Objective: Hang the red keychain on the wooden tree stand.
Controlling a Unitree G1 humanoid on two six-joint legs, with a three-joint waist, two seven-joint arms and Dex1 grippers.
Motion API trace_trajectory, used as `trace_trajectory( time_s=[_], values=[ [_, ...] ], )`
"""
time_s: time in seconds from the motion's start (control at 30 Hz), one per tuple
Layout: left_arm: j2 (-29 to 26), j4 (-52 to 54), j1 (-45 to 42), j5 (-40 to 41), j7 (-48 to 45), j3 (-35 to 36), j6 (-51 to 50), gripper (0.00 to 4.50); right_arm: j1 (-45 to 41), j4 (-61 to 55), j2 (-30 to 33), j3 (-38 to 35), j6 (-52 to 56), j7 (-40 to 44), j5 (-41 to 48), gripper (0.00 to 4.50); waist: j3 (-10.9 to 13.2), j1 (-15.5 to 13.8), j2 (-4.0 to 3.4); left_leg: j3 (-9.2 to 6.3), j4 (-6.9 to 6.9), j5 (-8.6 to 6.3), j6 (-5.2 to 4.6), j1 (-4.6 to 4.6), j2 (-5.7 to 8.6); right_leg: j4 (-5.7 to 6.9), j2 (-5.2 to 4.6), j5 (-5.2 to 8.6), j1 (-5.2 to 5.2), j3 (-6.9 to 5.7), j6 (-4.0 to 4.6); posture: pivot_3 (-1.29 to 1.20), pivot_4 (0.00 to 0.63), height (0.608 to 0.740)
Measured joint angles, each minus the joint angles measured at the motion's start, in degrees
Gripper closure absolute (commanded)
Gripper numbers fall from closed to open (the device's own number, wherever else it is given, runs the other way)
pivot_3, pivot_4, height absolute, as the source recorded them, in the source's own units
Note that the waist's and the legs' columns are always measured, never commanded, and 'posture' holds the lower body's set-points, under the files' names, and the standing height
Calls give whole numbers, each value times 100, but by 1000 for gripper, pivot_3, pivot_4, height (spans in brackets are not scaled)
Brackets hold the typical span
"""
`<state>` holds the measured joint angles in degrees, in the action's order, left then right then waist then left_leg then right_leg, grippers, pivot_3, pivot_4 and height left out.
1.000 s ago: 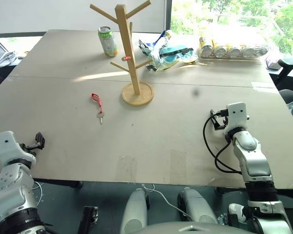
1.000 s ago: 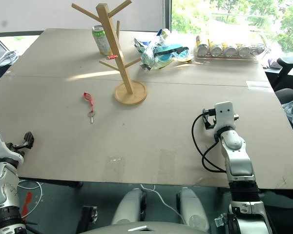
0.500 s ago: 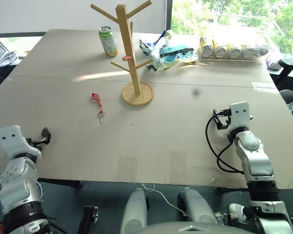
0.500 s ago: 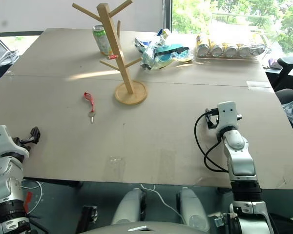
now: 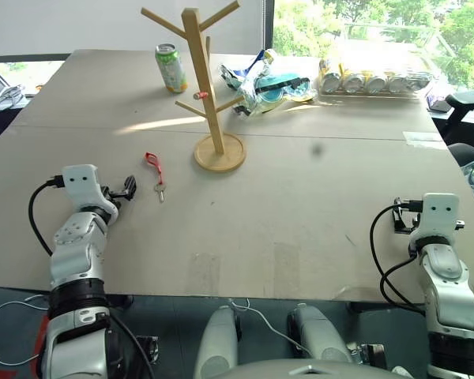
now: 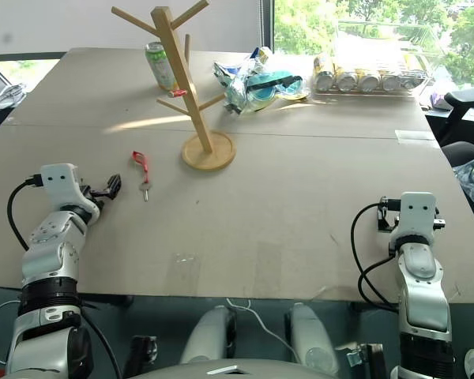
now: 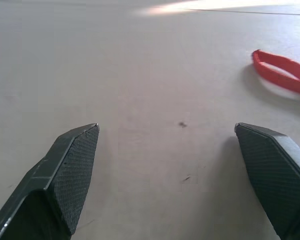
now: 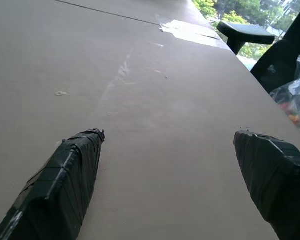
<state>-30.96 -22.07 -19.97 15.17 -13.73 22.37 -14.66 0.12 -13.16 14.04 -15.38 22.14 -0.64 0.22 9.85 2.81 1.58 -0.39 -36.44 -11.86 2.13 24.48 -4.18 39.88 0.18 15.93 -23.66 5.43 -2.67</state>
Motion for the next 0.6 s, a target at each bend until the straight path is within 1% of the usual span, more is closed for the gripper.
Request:
trace_trajectory(
  time_s=[0.1, 0.17, 0.27, 0.3, 0.33, 0.37, 0.43, 0.57, 0.6],
  values=[
    [100, 316, 103, -26, 72, -55, -163, 0, -128, -7, -26, 120, 7, 18, -1, 43, -2, -8, -3, -1, -1, 0, 0, -2, 0, -1, 0, 0, 5, 1, 0, 0, 150, 732],
    [154, 736, 233, -29, 165, -108, -467, 0, -371, 35, 20, 215, 7, 96, 5, 43, -2, -20, -3, -1, -3, 0, 0, 3, 1, -3, -1, 0, 5, 1, 0, 0, 150, 732],
    [310, 1692, 337, 52, 433, -214, -1355, 0, -954, 286, 368, 399, 7, 575, 96, 43, -1, -47, -2, -7, -10, 0, 0, 12, 1, -4, -1, 0, 4, -4, -1, 0, 150, 732],
    [373, 2117, 338, 104, 557, -236, -1751, 0, -1195, 348, 525, 459, 8, 845, 200, 43, -1, -58, -2, -11, -12, 0, 0, 15, 1, -4, -1, 0, 4, -8, -1, 0, 150, 732],
    [405, 2335, 323, 140, 622, -245, -1932, 0, -1319, 368, 618, 500, 8, 997, 263, 43, -1, -62, -2, -12, -12, 0, 0, 16, 1, -5, -1, 0, 4, -8, 0, 0, 150, 732],
    [484, 2727, 252, 220, 779, -242, -2328, 0, -1533, 426, 778, 556, 25, 1357, 434, 43, -1, -64, -1, -15, -12, 0, 0, 16, 1, -5, -1, 0, 5, -12, 0, 0, 150, 732],
    [614, 3122, 102, 298, 992, -254, -2824, 0, -1799, 478, 1032, 636, 126, 1947, 728, 43, -1, -63, -1, -17, -11, 0, -1, 16, 2, -5, -1, -1, 6, -13, 0, 0, 150, 732],
    [987, 3311, -380, 299, 1517, -253, -3625, 0, -2297, 401, 1664, 910, 602, 3294, 1438, 43, -1, -55, -1, -22, -14, 0, -1, 15, 3, -4, 1, -1, 8, -16, 0, 0, 150, 732],
    [1030, 3305, -434, 293, 1569, -261, -3687, 0, -2359, 334, 1729, 953, 694, 3476, 1565, 43, -1, -45, 0, -23, -13, 0, -1, 15, 2, -5, 3, -1, 8, -17, 0, 0, 150, 732]
  ],
)
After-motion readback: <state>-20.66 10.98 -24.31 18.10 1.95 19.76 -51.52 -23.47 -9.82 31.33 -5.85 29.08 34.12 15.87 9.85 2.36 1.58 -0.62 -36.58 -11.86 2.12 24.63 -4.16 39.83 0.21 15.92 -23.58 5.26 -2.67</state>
